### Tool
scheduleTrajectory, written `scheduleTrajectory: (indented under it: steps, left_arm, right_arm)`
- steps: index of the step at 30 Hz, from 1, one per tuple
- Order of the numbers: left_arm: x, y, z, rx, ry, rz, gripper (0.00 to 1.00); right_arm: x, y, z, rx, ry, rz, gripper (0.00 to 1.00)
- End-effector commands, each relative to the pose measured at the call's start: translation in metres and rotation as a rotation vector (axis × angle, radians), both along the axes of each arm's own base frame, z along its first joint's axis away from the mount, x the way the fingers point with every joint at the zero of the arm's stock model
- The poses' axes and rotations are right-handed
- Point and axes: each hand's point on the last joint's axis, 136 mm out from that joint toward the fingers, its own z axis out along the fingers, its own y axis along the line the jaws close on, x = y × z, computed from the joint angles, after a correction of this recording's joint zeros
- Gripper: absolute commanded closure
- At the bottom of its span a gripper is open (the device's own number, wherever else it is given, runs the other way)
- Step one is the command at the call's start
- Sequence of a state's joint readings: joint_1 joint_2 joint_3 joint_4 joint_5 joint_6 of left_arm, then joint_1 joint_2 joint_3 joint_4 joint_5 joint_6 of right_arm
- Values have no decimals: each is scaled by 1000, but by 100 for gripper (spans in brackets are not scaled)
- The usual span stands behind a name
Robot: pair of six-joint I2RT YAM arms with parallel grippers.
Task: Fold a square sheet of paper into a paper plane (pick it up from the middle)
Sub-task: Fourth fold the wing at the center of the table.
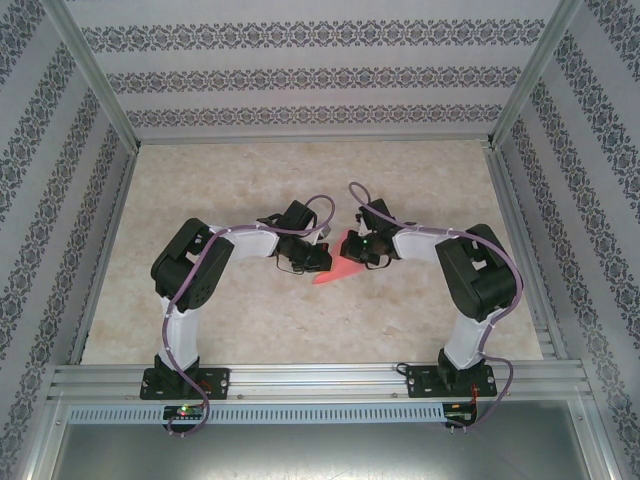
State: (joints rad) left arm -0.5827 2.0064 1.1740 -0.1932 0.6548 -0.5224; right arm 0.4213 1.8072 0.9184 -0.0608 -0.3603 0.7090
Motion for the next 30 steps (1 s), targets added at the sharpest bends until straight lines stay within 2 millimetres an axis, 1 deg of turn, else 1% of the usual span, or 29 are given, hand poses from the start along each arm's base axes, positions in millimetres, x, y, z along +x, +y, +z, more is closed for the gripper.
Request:
scheduleTrajectory:
  steps: [1, 2, 7, 9, 13, 17, 21, 27, 28, 30]
  left_arm:
    - [-51, 43, -58, 221, 178, -9, 100]
    - [-53, 43, -58, 220, 181, -11, 100]
    - [-56, 45, -59, 221, 187, -12, 100]
    - [-55, 45, -59, 222, 186, -11, 100]
    - [-57, 47, -60, 226, 189, -7, 100]
    - [-58, 47, -61, 223, 192, -8, 100]
    - [-58, 47, -61, 221, 189, -9, 100]
    - [-56, 46, -59, 214, 181, -10, 100]
    - [-55, 45, -59, 213, 179, -8, 100]
    - [-53, 45, -59, 214, 173, -6, 100]
  right_arm:
    - [4, -43, -24, -84, 32, -118, 94]
    - [5, -49, -26, -87, 36, -132, 95]
    - [9, -64, -33, -96, 57, -166, 94]
    - [11, -69, -33, -98, 55, -178, 94]
    - [19, -85, -29, -102, 45, -212, 95]
    - [25, -100, -30, -98, 48, -242, 94]
    - [35, -102, -26, -61, 47, -249, 94]
    - [49, -104, 10, -62, -38, -246, 94]
    - [49, -99, 15, -38, -52, -230, 94]
    - [48, -74, 29, 54, -109, -144, 94]
